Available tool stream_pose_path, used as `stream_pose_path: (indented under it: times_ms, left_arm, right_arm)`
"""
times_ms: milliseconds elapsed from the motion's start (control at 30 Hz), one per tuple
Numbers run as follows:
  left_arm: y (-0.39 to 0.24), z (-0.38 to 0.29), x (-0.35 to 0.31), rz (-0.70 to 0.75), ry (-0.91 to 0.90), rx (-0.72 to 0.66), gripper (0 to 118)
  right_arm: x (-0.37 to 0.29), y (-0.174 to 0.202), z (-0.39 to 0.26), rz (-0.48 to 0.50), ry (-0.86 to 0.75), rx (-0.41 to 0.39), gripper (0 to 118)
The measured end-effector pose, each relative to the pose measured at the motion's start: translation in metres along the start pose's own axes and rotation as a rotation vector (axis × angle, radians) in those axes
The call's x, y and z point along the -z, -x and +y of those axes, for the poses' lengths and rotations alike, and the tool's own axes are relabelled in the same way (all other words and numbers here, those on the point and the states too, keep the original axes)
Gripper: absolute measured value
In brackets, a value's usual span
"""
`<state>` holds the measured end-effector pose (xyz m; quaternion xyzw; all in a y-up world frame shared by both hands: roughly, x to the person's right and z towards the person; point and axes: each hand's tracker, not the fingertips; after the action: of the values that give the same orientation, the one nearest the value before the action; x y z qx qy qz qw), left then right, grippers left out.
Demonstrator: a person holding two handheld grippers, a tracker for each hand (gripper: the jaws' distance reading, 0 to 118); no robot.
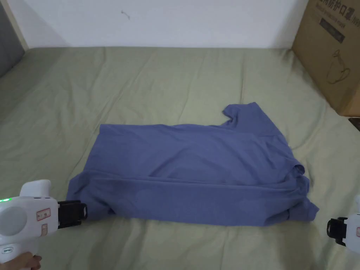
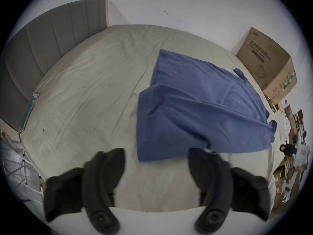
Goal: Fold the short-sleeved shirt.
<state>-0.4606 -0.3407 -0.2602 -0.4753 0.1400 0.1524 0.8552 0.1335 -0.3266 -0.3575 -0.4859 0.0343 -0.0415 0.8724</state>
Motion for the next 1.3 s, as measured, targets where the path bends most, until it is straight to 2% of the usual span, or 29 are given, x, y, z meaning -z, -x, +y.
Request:
stream_pose_path:
  times_ms: [33, 133, 200, 233, 267, 300, 333, 367, 400, 433, 467, 500, 533, 567, 600, 633, 800, 867, 900, 967, 1000, 1033, 1167, 1300]
  left_arm:
    - [0.000, 0.001, 0.008, 0.001, 0.007, -0.004, 95]
    - [-0.003, 0.003, 0.029, 0.002, 0.049, -0.033, 95]
    - [-0.013, 0.000, 0.044, -0.020, 0.087, -0.004, 90]
    - [-0.020, -0.001, 0.049, 0.059, 0.091, 0.055, 87]
    - [-0.023, -0.002, 0.048, 0.079, 0.079, 0.093, 82]
    - [-0.026, -0.002, 0.045, 0.069, 0.070, 0.086, 74]
    - [-0.025, 0.000, 0.040, 0.078, 0.059, 0.066, 58]
    - [-0.023, 0.002, 0.036, 0.101, 0.036, 0.062, 21]
    - [-0.018, 0.004, 0.031, 0.097, 0.010, 0.059, 4]
    - [-0.014, 0.007, 0.026, 0.017, 0.015, 0.008, 4]
    - [-0.013, 0.010, 0.027, 0.005, 0.053, 0.000, 4]
    - [-0.015, 0.009, 0.028, 0.031, 0.036, 0.024, 4]
    - [-0.016, 0.009, 0.029, 0.036, 0.035, 0.045, 4]
    - [-0.017, 0.010, 0.031, 0.038, 0.044, 0.056, 4]
    - [-0.018, 0.009, 0.032, 0.042, 0.045, 0.060, 4]
    - [-0.019, 0.008, 0.031, 0.044, 0.045, 0.065, 4]
    - [-0.016, 0.008, 0.027, 0.030, 0.044, 0.064, 4]
    - [-0.014, 0.010, 0.027, 0.023, 0.044, 0.066, 4]
    - [-0.014, 0.010, 0.025, 0.018, 0.040, 0.070, 4]
    - [-0.014, 0.011, 0.023, 0.016, 0.036, 0.083, 4]
    - [-0.014, 0.012, 0.022, 0.014, 0.034, 0.086, 4]
    - [-0.014, 0.013, 0.020, 0.012, 0.034, 0.086, 4]
    - [-0.012, 0.015, 0.008, -0.002, 0.024, 0.088, 4]
    - [-0.010, 0.013, -0.012, -0.026, 0.013, 0.101, 4]
  right_arm:
    - [0.000, 0.002, -0.001, 0.001, 0.000, -0.005, 0]
    - [0.000, 0.009, -0.002, 0.000, 0.000, -0.032, 0]
    - [0.003, 0.013, -0.003, 0.004, 0.007, -0.039, 0]
    - [0.005, 0.014, -0.003, 0.009, 0.011, -0.039, 0]
    - [0.007, 0.015, -0.003, 0.013, 0.016, -0.038, 0]
    - [0.008, 0.017, -0.003, 0.016, 0.018, -0.040, 0]
    - [0.011, 0.020, -0.002, 0.017, 0.022, -0.044, 0]
    - [0.013, 0.021, -0.001, 0.019, 0.026, -0.050, 0]
    - [0.015, 0.023, 0.000, 0.026, 0.029, -0.063, 0]
    - [0.017, 0.025, 0.003, 0.030, 0.025, -0.078, 0]
    - [0.018, 0.027, 0.005, 0.028, 0.019, -0.089, 2]
    - [0.020, 0.029, 0.009, 0.022, 0.011, -0.106, 11]
    - [0.023, 0.030, 0.014, 0.014, 0.001, -0.126, 30]
    - [0.028, 0.031, 0.018, 0.010, -0.006, -0.145, 65]
    - [0.036, 0.030, 0.023, 0.004, 0.002, -0.172, 78]
    - [0.046, 0.029, 0.028, -0.028, 0.021, -0.176, 79]
    - [0.086, 0.024, 0.042, -0.022, 0.079, -0.178, 77]
    - [0.101, 0.024, 0.042, -0.023, 0.130, -0.178, 63]
    - [0.105, 0.020, 0.044, -0.015, 0.132, -0.158, 61]
    - [0.095, 0.026, 0.045, -0.015, 0.104, -0.202, 51]
    - [0.092, 0.028, 0.045, -0.028, 0.084, -0.227, 30]
    - [0.090, 0.028, 0.044, -0.026, 0.077, -0.209, 9]
    - [0.079, 0.019, 0.049, -0.006, 0.074, -0.155, 9]
    - [0.039, 0.016, 0.049, 0.017, 0.031, -0.124, 9]
